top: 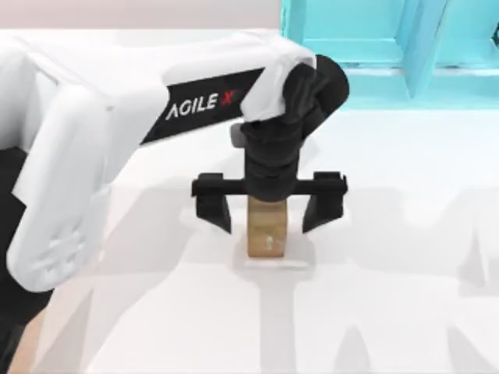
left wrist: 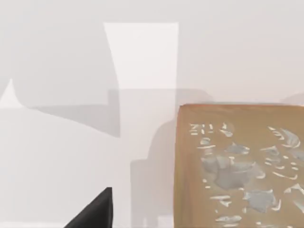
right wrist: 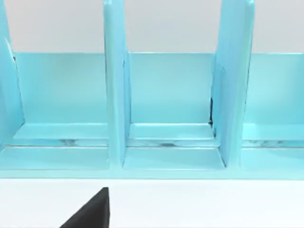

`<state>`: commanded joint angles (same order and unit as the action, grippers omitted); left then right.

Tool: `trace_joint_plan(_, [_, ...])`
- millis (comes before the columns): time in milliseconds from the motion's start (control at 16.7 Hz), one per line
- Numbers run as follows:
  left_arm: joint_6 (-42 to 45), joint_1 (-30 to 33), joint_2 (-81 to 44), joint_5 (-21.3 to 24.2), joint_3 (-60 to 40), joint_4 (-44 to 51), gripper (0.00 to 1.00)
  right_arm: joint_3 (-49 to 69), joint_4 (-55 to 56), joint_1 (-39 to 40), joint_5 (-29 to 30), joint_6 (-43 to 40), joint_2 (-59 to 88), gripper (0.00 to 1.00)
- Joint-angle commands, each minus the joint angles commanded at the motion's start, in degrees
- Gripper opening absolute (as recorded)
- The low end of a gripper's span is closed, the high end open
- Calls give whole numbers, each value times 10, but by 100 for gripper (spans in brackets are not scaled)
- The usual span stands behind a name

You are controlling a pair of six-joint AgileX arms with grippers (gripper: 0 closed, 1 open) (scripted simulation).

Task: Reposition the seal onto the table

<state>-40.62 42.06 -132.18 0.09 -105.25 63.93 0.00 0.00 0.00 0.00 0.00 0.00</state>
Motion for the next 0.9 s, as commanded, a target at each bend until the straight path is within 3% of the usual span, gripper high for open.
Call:
trace_joint_plan(600, [-2,3,-29,1,-322,293,100,0,0,0,0,0,0,100])
trace_joint_plan(900, [0,1,-26,1,-387,351,100,0,0,0,0,0,0,100])
